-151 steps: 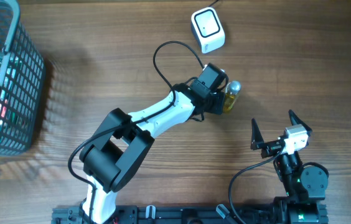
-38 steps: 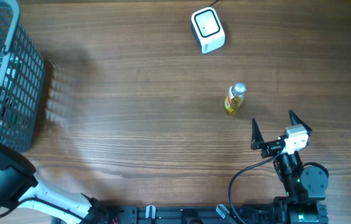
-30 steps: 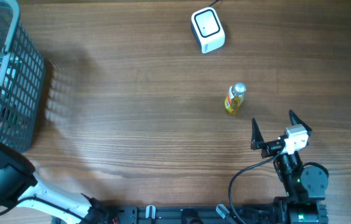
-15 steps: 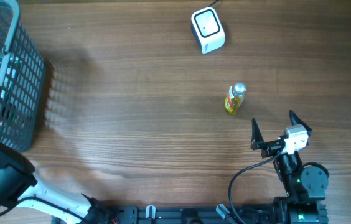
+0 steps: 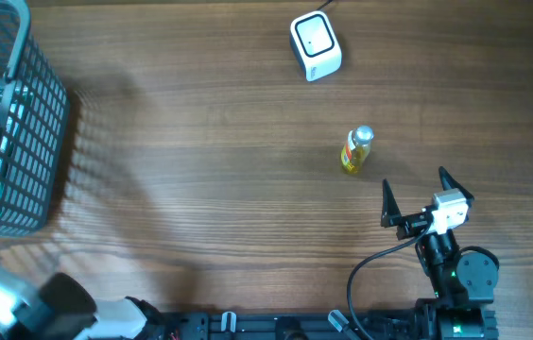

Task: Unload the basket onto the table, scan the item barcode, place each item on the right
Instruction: 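Grasp the orange Kleenex tissue pack in the basket with the left gripper, then carry the tissue pack toward the scanner area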

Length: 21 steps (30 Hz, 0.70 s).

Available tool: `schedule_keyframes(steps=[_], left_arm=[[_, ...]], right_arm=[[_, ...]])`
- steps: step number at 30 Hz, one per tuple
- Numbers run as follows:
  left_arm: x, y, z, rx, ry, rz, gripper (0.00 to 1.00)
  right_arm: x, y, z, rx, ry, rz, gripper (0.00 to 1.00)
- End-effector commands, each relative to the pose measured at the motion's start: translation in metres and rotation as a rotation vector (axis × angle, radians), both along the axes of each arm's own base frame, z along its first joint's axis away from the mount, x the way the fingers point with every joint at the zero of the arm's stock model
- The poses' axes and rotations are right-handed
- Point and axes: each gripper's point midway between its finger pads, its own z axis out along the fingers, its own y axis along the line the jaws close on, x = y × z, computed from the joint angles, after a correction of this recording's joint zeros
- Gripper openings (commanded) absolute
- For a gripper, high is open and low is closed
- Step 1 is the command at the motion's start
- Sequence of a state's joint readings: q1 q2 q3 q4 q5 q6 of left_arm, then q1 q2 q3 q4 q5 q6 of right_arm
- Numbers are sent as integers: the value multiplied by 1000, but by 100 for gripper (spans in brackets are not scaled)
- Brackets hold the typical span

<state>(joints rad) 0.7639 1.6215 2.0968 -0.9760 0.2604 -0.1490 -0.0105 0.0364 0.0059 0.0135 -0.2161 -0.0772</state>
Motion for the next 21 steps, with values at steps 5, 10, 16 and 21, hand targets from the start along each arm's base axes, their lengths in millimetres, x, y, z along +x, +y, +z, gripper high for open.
schedule_keyframes(steps=[5, 10, 16, 21], left_arm=[[15, -159, 16, 18, 52, -304, 43], [21, -267, -43, -24, 297, -595, 43], [18, -369, -124, -58, 529, -823, 41], [1, -432, -209, -94, 664, -886, 41]], right_arm=[[0, -3, 0, -1, -3, -15, 100], [0, -3, 0, -1, -3, -15, 100], [0, -3, 0, -1, -3, -15, 99], [0, -3, 0, -1, -3, -15, 100]])
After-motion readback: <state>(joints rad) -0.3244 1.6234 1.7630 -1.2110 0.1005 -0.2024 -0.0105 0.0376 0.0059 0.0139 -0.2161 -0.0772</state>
